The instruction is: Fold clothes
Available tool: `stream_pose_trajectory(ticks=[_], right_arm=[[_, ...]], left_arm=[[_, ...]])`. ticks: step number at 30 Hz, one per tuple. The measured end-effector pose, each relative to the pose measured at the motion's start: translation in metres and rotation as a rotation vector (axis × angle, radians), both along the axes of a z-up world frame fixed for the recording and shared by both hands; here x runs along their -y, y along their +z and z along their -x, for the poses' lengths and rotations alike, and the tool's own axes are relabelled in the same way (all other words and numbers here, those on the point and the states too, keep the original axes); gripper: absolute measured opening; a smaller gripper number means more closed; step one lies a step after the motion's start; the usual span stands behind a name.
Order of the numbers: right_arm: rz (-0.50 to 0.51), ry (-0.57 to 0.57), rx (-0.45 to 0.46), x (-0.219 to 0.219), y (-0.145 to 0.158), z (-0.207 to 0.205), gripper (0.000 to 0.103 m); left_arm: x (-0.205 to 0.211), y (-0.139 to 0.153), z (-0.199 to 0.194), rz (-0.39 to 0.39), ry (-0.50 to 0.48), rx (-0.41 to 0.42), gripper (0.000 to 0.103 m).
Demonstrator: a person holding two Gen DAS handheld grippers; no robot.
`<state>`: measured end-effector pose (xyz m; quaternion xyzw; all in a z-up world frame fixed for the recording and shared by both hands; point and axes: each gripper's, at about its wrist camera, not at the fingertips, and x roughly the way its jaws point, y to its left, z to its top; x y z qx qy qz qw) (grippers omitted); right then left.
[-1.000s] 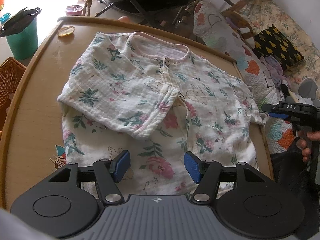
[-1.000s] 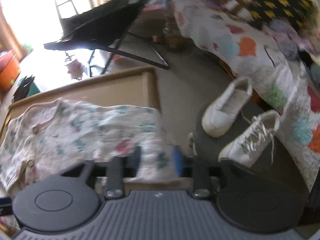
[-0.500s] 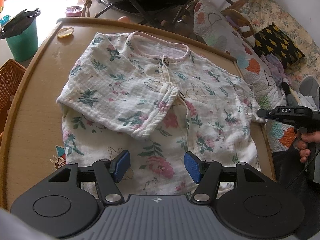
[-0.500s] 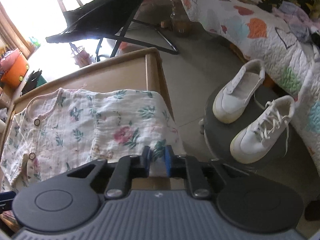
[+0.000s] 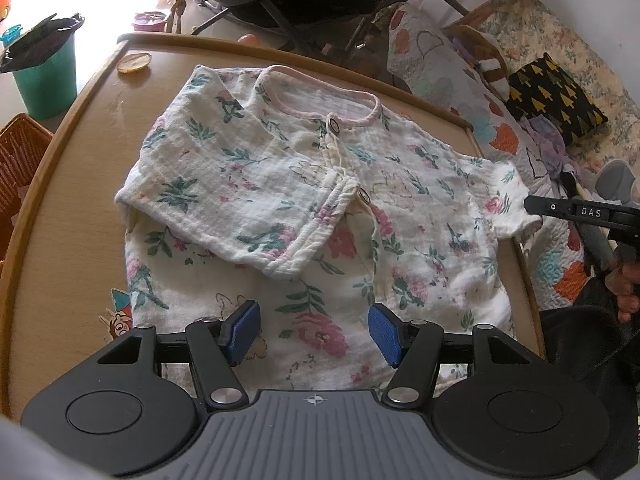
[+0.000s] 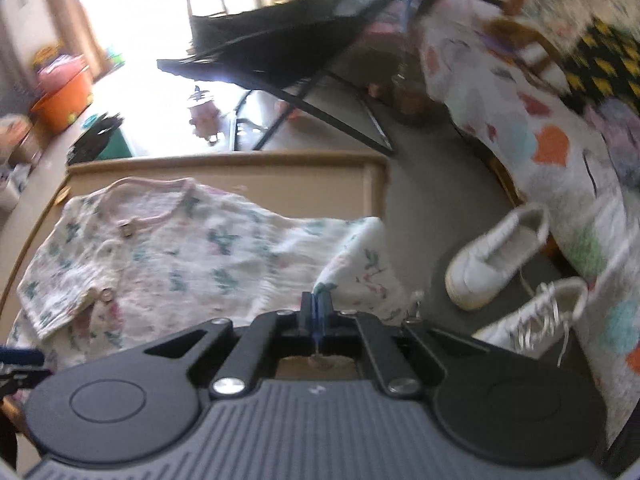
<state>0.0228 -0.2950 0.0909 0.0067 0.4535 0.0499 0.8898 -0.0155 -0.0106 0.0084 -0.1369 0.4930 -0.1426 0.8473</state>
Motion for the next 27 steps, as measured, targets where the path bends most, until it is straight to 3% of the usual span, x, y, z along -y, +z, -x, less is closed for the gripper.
stream_pose_trajectory(ticks=[6, 12, 19, 27], right_arm=[[0.059, 0.212, 0.010, -0.050, 0.002, 0.012, 0.001], [0.145, 0.356, -0.029, -0.091, -0.020, 0.022, 0.001], [0.130, 0.318, -0.082, -0.091, -0.039, 0.024, 0.005], [0.101, 0.313, -0.073, -0.087, -0.017, 0.028, 0.011]], left_arm=[[-0.002, -0.001, 0.001, 0.020, 0.015, 0.001, 0.062], [-0.002, -0.001, 0.001, 0.019, 0.014, 0.000, 0.062], [-0.003, -0.001, 0.001, 0.020, 0.013, 0.001, 0.062], [-0.004, -0.002, 0.001, 0.023, 0.019, -0.003, 0.063]])
